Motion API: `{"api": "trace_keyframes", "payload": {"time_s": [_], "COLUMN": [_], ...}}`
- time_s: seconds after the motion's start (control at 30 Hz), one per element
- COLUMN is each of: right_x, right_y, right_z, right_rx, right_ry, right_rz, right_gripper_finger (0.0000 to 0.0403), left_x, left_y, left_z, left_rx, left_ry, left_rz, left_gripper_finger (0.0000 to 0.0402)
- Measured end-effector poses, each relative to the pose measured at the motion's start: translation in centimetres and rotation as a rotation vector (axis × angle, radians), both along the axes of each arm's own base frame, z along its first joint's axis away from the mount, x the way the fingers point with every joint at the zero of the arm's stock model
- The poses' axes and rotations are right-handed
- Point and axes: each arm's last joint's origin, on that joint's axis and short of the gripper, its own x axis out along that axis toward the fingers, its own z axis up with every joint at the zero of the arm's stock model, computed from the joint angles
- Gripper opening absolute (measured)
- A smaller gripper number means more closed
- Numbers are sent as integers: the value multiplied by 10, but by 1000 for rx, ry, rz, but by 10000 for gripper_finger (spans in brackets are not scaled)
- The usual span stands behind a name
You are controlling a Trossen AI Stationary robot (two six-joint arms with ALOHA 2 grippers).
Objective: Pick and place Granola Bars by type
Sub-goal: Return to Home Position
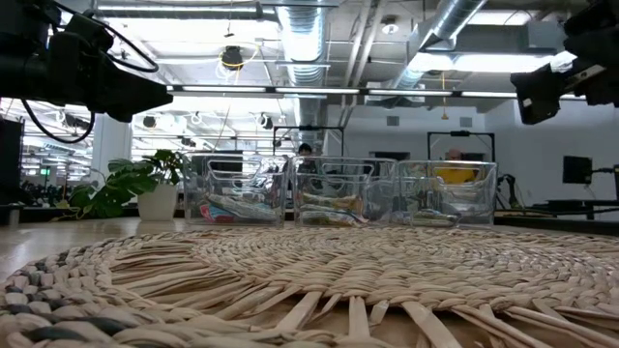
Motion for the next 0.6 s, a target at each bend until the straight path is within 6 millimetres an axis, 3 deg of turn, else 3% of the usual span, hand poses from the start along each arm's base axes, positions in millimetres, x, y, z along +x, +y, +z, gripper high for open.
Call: {"api": "trace_keyframes", "payload": {"time_s": [0.27,0.6], "right_x": [2,2], "right_y": [0,0], "right_z": [-3,-3], "right_rx": [110,112], "right_ry": [70,71], "right_rz": [-13,-11], "right_gripper_finger": [271,271], "left_x": [0,0], "left_y": [0,0], "left_z": [0,0], "left_rx": [0,0], "left_ry": [0,0], "left_rz": [0,0], "left_gripper_finger": [183,183]}}
